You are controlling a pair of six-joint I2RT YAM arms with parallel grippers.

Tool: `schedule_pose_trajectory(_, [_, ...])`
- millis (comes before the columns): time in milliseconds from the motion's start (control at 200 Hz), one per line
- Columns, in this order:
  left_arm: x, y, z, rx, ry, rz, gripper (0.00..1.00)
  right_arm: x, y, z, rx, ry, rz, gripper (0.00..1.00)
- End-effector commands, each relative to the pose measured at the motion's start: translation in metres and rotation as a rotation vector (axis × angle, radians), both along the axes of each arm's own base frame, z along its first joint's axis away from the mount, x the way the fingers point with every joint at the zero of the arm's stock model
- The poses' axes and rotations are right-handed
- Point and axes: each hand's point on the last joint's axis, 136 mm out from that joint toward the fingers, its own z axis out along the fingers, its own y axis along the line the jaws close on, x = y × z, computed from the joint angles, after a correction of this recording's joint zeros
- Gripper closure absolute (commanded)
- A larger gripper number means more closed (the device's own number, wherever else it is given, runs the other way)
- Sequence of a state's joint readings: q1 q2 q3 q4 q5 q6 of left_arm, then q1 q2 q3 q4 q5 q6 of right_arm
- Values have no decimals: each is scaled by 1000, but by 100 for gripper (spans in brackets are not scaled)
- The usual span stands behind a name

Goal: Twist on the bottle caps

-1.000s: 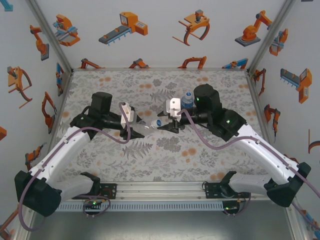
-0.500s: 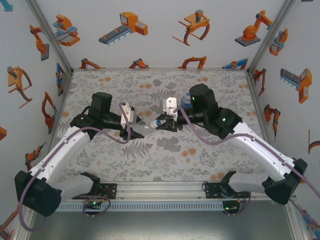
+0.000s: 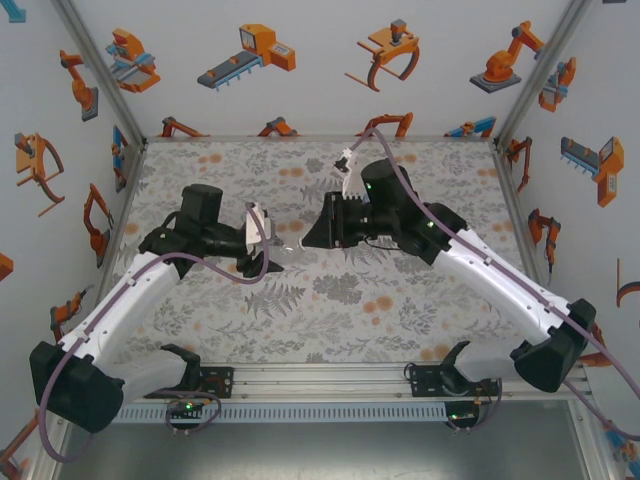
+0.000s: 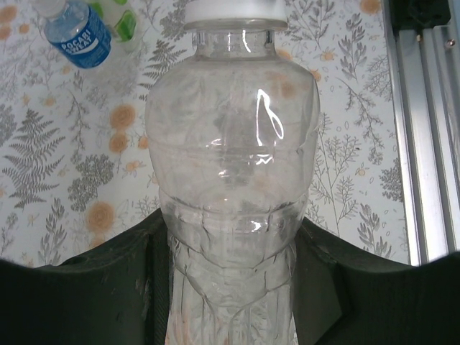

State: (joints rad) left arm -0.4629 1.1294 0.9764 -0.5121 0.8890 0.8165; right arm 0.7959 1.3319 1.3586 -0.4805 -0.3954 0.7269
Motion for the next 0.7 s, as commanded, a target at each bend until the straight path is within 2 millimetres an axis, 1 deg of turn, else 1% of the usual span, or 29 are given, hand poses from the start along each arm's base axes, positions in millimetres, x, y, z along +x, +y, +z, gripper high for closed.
schedule_pose_trajectory(0, [-11,-10,26,-84,-43,-79,100,5,2,-14,43,299,-186,100])
schedule_pose_trajectory(95, [-11,-9,27,-86,-45,-81,100,6,4,-5,60,274,-170,100])
schedule_pose_trajectory(170, [-12,-9,27,-87,-44,-81,100,5,2,3,60,227,-148,82])
schedule_pose_trajectory(240, [-12,-9,27,-86,-44,-81,100,5,-3,16,63,138,-122,68])
schedule_pose_trajectory(315, [-12,-9,27,-87,-45,-82,100,5,-9,35,59,-9,-80,54])
schedule_pose_trajectory(376, [-12,-10,27,-88,-42,-84,100,1,-13,51,58,-168,-12,47])
schedule_pose_trajectory(416, [-12,-10,27,-88,-40,-85,100,-4,-14,60,51,-286,47,45])
schedule_pose_trajectory(476, [-12,-10,27,-90,-40,-87,100,-11,-17,68,29,-470,132,44])
schedule_pose_trajectory(526, [-13,-10,27,-92,-41,-91,100,-21,-19,74,13,-621,221,43])
schedule_pose_trajectory(596, [-14,-10,27,-95,-41,-97,100,-39,-20,73,-20,-839,376,43])
schedule_pose_trajectory(696, [-18,-11,28,-107,-38,-117,100,-60,-20,68,-53,-1058,567,41])
